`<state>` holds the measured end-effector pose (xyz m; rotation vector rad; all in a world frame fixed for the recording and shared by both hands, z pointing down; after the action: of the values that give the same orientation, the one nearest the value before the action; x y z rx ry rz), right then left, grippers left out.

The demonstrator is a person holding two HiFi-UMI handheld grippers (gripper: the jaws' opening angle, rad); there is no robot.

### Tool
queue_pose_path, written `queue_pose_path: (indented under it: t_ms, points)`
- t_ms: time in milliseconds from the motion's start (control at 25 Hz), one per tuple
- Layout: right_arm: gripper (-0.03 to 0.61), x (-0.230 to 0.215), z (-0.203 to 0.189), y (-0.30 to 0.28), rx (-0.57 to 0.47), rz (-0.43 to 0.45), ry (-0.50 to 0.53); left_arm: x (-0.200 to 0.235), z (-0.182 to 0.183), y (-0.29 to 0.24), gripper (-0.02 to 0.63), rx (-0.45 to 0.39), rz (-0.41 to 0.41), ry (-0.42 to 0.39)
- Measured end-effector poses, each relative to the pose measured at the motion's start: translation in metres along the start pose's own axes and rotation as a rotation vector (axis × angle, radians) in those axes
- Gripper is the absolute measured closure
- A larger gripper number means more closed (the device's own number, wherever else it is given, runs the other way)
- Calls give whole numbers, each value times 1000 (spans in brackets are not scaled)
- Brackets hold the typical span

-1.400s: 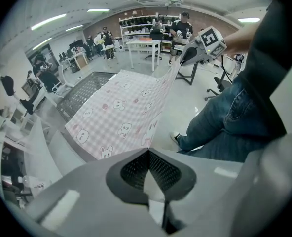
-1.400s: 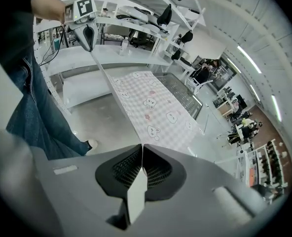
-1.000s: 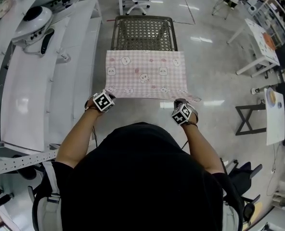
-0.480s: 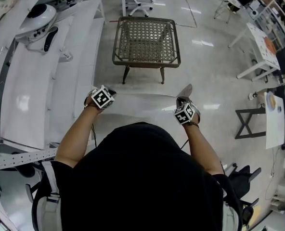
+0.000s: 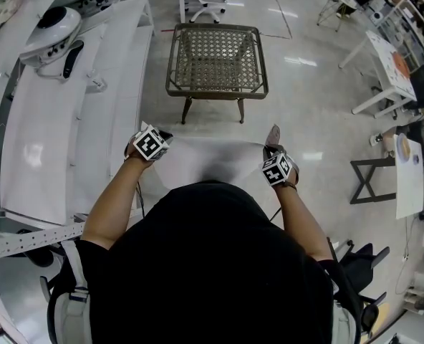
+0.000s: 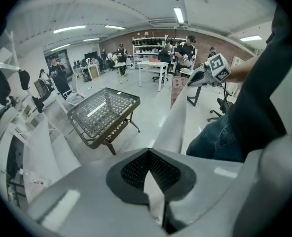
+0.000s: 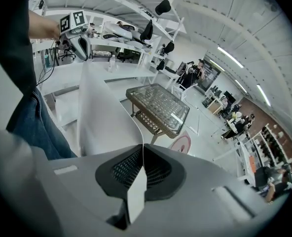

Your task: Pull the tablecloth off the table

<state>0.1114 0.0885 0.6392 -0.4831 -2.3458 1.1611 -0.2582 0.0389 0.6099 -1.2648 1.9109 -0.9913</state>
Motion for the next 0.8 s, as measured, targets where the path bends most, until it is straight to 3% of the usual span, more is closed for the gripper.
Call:
queue_pose_path:
  t_ms: [480, 800]
  points:
    - [546, -33, 56, 41, -148, -75, -27, 26, 25, 28, 612, -88, 73, -12]
    - [546, -62, 107, 73, -257, -123, -39, 59, 59, 76, 612, -159, 177, -38]
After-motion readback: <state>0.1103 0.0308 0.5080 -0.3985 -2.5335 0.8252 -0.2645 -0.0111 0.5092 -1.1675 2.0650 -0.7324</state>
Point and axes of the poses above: the fingertips, and each gripper's own axes: y backward along the fingers, x to its left, z out of its top, the point moved 4 cm from there along y, backward along the fingers, and after that the axes turned 10 degrees about -y, right-handed, at the moved point
